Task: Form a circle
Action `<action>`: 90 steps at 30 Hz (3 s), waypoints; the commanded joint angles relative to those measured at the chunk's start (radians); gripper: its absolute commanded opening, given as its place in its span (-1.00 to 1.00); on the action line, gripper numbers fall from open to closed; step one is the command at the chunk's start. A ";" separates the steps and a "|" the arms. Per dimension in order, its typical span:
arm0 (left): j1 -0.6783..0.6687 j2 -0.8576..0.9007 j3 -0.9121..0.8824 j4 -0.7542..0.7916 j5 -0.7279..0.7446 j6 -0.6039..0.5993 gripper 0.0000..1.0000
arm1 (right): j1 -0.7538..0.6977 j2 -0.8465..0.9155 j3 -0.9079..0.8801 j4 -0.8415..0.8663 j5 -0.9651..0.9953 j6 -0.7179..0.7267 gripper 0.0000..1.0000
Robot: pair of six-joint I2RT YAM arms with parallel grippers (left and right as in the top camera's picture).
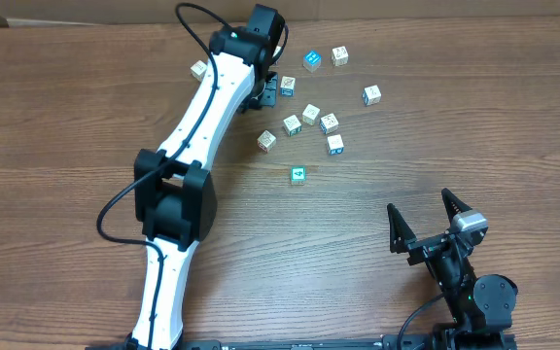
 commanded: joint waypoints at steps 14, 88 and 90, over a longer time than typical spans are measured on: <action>-0.028 -0.006 -0.283 0.026 0.127 -0.009 -0.92 | -0.003 -0.008 -0.010 0.006 0.007 -0.004 1.00; -0.046 0.175 -0.173 0.763 0.082 0.047 -0.14 | -0.003 -0.008 -0.010 0.006 0.007 -0.005 1.00; -0.046 0.175 -0.174 0.755 0.082 0.054 -0.14 | -0.003 -0.008 -0.010 0.006 0.007 -0.005 1.00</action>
